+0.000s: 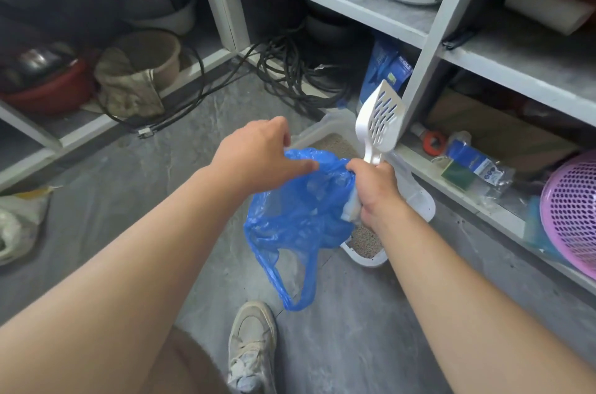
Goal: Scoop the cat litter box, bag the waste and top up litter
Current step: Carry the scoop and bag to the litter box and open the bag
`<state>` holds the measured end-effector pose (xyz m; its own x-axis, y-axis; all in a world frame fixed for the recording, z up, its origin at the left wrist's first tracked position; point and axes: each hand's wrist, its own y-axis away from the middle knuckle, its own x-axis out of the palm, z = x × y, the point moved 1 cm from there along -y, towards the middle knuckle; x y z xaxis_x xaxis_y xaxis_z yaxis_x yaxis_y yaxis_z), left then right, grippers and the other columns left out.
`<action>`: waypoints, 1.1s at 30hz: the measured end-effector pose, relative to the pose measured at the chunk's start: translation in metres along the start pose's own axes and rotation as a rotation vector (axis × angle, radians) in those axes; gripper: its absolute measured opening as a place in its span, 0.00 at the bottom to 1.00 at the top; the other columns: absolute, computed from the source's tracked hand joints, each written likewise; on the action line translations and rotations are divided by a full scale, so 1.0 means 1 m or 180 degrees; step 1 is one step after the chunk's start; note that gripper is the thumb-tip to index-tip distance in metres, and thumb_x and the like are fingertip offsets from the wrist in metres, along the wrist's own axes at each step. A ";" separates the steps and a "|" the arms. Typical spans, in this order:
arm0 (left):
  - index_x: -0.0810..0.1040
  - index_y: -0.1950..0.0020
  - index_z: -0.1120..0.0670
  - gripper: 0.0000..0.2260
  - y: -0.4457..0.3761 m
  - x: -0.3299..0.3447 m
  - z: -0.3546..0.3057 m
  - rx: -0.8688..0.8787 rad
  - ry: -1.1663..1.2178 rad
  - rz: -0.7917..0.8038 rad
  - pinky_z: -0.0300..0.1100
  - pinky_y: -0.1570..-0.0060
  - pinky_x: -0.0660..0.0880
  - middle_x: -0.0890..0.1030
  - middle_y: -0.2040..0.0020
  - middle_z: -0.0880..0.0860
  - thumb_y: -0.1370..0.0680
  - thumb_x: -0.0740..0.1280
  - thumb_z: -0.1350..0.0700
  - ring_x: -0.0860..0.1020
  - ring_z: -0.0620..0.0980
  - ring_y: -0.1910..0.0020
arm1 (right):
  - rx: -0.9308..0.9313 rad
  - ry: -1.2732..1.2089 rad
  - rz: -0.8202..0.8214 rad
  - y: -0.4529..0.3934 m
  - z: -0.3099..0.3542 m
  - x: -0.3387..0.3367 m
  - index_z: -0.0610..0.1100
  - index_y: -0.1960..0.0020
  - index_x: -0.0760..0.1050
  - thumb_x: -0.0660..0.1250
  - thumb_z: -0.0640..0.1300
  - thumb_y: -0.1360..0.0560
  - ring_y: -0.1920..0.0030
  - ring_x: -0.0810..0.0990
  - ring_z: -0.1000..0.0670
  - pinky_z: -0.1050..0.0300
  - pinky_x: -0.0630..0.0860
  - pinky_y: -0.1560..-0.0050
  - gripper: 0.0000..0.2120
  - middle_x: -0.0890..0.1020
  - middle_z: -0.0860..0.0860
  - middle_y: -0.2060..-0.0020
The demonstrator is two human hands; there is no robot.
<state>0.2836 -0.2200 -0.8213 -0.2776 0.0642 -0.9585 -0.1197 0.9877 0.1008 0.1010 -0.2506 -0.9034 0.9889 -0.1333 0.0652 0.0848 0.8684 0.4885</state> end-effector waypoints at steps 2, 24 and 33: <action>0.74 0.50 0.49 0.28 0.002 0.003 -0.001 -0.0140 -0.0332 0.0340 0.46 0.59 0.74 0.76 0.55 0.48 0.35 0.74 0.30 0.77 0.53 0.56 | 0.0004 -0.0170 -0.0040 -0.001 0.002 0.002 0.38 0.55 0.74 0.64 0.33 0.29 0.70 0.76 0.47 0.56 0.74 0.70 0.04 0.76 0.43 0.68; 0.68 0.27 0.48 0.35 -0.015 0.012 -0.001 0.0364 0.0302 0.0568 0.53 0.38 0.74 0.75 0.33 0.49 0.30 0.76 0.39 0.75 0.52 0.36 | -0.0007 -0.0212 0.0532 0.003 0.011 0.012 0.41 0.62 0.69 0.63 0.32 0.30 0.66 0.73 0.44 0.50 0.72 0.65 0.07 0.72 0.44 0.69; 0.75 0.51 0.55 0.05 -0.028 0.013 0.009 -0.0150 -0.0599 -0.0251 0.47 0.64 0.67 0.67 0.63 0.51 0.25 0.64 0.63 0.71 0.58 0.63 | -0.0726 0.1199 0.0127 0.010 0.021 0.009 0.48 0.55 0.80 0.72 0.64 0.31 0.61 0.80 0.50 0.53 0.78 0.57 0.19 0.82 0.54 0.63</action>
<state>0.2921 -0.2460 -0.8392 -0.0832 0.0168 -0.9964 -0.1796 0.9832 0.0316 0.1087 -0.2534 -0.8802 0.9638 0.0492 -0.2622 0.0285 0.9582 0.2848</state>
